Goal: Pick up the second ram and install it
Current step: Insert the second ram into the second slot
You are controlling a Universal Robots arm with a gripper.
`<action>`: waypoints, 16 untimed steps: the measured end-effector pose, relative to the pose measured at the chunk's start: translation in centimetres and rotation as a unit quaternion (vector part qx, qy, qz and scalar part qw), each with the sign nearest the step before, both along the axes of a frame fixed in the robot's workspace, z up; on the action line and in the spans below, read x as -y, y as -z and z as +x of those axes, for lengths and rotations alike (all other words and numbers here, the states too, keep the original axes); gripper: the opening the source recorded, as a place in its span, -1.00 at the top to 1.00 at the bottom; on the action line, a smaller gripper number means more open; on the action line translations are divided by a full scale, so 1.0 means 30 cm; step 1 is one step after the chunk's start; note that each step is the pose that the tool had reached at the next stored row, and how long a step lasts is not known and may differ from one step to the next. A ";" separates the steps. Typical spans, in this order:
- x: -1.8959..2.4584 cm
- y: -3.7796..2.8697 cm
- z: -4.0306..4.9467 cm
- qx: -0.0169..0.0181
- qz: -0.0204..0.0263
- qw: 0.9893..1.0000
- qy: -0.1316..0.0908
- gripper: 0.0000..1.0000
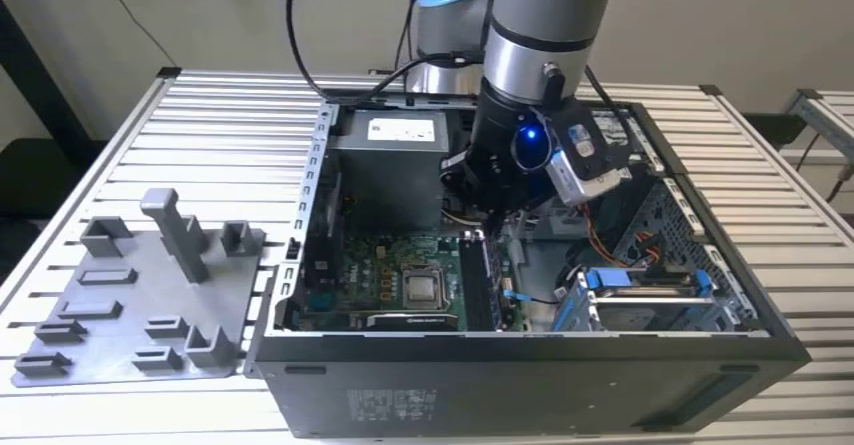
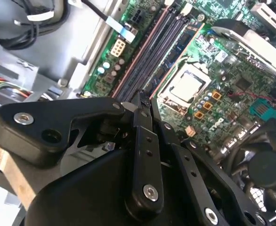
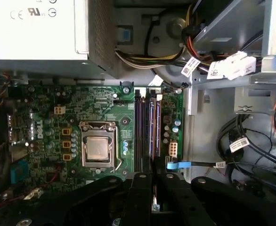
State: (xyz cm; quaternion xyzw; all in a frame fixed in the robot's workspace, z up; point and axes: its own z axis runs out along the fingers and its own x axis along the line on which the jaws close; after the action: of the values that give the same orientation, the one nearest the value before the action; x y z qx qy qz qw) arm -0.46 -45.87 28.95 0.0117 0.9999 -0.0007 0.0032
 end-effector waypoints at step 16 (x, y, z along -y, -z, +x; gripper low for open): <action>0.003 0.090 -0.033 -0.004 0.000 1.000 0.000 0.73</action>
State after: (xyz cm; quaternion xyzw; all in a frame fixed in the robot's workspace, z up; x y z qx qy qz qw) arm -1.44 -45.97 26.25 0.0117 0.9999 -0.0009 -0.0004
